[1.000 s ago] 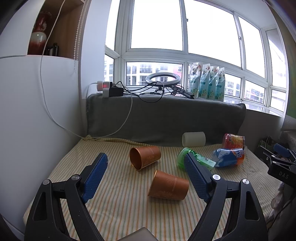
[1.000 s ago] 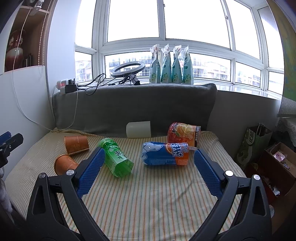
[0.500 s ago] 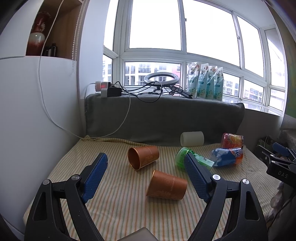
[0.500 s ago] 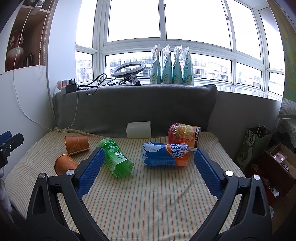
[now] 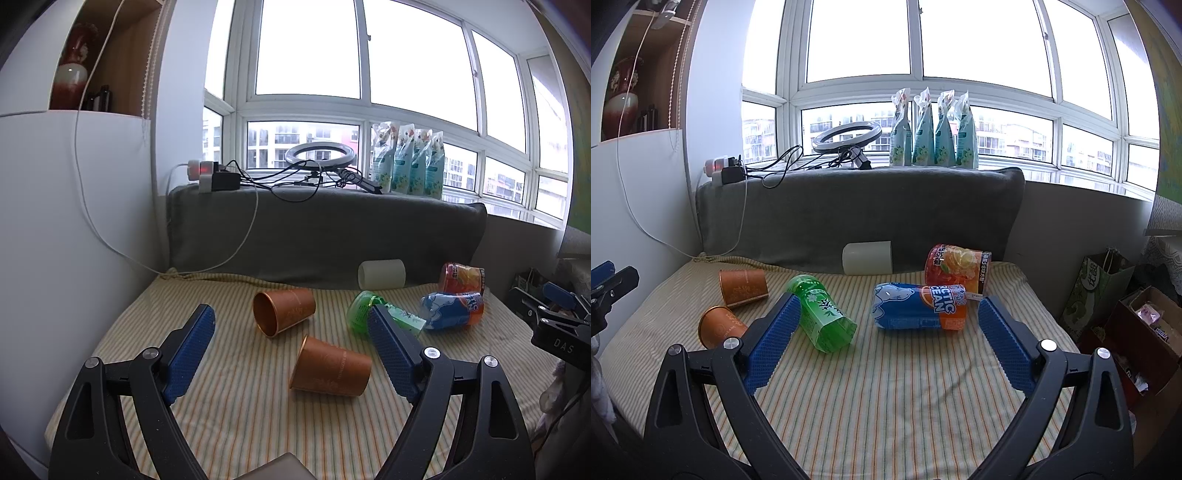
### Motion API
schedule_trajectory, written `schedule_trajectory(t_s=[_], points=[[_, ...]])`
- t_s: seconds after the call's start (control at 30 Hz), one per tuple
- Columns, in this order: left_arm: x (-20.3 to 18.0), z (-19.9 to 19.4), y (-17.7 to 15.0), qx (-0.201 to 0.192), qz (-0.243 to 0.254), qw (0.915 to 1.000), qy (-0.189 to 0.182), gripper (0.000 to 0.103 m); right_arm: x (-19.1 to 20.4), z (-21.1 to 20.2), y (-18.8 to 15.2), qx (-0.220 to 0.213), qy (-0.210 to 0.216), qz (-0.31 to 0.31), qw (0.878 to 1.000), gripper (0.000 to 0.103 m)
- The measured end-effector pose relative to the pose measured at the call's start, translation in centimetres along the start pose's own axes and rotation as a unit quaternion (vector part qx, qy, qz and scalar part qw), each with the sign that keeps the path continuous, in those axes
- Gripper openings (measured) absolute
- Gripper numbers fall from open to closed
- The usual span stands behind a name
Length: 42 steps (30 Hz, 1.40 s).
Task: Flip cup upright
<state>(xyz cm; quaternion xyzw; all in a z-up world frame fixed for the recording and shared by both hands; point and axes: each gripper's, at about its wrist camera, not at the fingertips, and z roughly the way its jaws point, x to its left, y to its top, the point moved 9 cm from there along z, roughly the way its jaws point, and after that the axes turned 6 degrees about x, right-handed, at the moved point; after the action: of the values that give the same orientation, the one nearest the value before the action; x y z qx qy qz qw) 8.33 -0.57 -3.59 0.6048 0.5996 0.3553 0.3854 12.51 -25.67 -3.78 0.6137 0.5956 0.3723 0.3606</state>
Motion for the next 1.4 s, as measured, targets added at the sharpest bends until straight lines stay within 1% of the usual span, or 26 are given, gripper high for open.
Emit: schedule_trajectory(t_s=[0.67,0.97,1.07,1.17,1.27,1.4], points=[[-0.1,0.3,-0.3,0.006,0.0,1.0,-0.002,0.085,0.0,0.2,0.0,0.001,-0.001,-0.003,1.0,0.099],[-0.9,0.7,-0.2,0.009,0.011,0.9999,-0.006,0.085,0.0,0.4,-0.2,0.002,0.0,-0.001,1.0,0.099],[-1.3,1.0,-0.2,0.013,0.015,0.9997,-0.011,0.085,-0.4,0.7,-0.4,0.005,0.0,-0.001,1.0,0.099],[-2.1,1.5,-0.4,0.024,0.024,0.9991,-0.025,0.085,-0.8,1.0,-0.6,0.008,0.0,0.0,1.0,0.099],[-3.1,2.2,-0.5,0.03,0.04,0.9982,-0.032,0.085,-1.5,1.3,-0.8,0.011,-0.001,0.004,1.0,0.099],[-5.0,3.7,-0.5,0.048,0.073,0.9946,-0.056,0.085,-2.4,1.6,-1.1,0.017,-0.007,0.008,1.0,0.099]])
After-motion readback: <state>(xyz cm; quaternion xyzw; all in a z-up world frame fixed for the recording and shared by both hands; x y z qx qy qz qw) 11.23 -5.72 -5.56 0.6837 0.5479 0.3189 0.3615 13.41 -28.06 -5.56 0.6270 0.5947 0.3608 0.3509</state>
